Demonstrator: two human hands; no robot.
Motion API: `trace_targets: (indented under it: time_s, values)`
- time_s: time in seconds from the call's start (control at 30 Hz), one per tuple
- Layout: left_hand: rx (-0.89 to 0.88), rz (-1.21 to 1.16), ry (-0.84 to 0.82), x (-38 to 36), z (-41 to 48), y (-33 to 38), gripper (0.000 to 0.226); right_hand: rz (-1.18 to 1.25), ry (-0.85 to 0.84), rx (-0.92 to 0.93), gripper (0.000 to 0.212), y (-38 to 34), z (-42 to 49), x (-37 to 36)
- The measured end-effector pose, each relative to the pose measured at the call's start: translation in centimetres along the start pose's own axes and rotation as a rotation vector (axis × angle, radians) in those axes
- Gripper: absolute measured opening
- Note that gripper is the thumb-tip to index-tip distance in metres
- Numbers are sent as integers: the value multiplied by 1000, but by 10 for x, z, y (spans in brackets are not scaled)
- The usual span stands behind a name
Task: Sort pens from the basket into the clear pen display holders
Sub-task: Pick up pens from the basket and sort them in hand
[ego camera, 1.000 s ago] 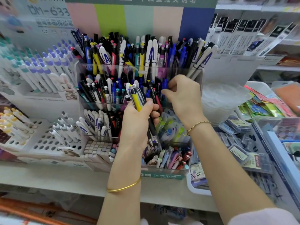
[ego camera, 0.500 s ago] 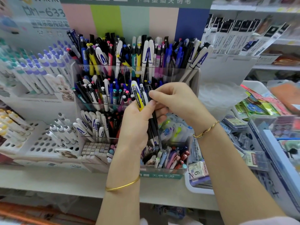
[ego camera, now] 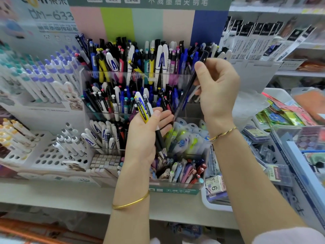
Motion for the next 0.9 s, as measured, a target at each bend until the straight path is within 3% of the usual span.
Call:
trace_targets:
  time_s: [0.13,0.2,0.63,0.77,0.9]
  values:
    - [-1,0,9,0,0,1,13,-116,94,160,10,-15,-5,0]
    - [2,17,16,0,-1,1,12,-225,52,203,4,-17,-4,-8]
    - [38,63,-30,-8,0,3,17,-883,-432,-172,26,40,-5,-51]
    - [36,93,-82,-13,1,3,15,-880,-475,-256,22,47,-7,-48]
    - [33,132,-118,-17,1,3,15,-691,-372,-217,14,30,0,-32]
Point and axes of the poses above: each hand's wrist, its own z-axis towards the middle knuckle, its own x-axis out of the back of the hand, y = z × x, the point moved 10 cm from there along z, towards the middle knuckle, and after that the axes turned 12 degrees about -y, right-handed, at the moved point
